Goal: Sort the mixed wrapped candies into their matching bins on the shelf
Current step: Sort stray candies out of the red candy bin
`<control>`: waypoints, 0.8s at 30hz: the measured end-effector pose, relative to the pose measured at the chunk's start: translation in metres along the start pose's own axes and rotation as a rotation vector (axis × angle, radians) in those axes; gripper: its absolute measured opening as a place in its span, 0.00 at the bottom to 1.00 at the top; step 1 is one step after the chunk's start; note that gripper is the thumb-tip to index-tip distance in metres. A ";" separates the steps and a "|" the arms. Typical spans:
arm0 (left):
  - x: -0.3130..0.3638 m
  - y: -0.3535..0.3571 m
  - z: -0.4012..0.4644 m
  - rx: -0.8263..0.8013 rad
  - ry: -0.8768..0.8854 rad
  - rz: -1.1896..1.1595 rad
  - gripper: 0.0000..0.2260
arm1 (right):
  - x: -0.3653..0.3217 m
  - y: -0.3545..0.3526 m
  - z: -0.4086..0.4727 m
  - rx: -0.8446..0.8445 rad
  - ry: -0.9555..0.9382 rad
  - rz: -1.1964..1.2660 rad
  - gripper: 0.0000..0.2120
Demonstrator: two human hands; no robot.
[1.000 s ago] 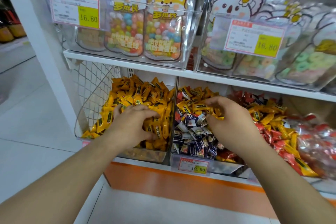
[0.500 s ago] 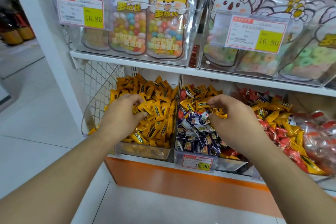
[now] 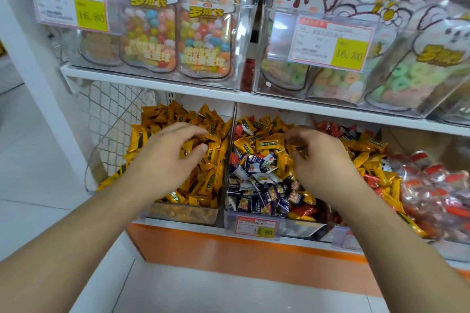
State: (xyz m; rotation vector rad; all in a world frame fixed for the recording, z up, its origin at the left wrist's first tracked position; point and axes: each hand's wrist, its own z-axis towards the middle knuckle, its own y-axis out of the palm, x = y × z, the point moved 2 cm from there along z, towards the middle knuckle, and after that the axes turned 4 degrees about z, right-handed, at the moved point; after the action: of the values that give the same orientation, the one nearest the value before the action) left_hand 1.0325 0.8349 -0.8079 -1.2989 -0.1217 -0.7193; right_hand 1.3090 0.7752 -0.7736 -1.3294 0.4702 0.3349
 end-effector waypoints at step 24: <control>0.056 0.023 0.004 -0.002 0.017 -0.101 0.14 | 0.014 0.014 0.028 0.143 0.011 0.092 0.09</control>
State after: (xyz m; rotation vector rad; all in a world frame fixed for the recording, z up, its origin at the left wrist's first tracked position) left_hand 1.0903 0.8174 -0.7991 -1.2957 -0.1743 -0.8166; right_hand 1.3175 0.8050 -0.7879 -1.1737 0.5561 0.3638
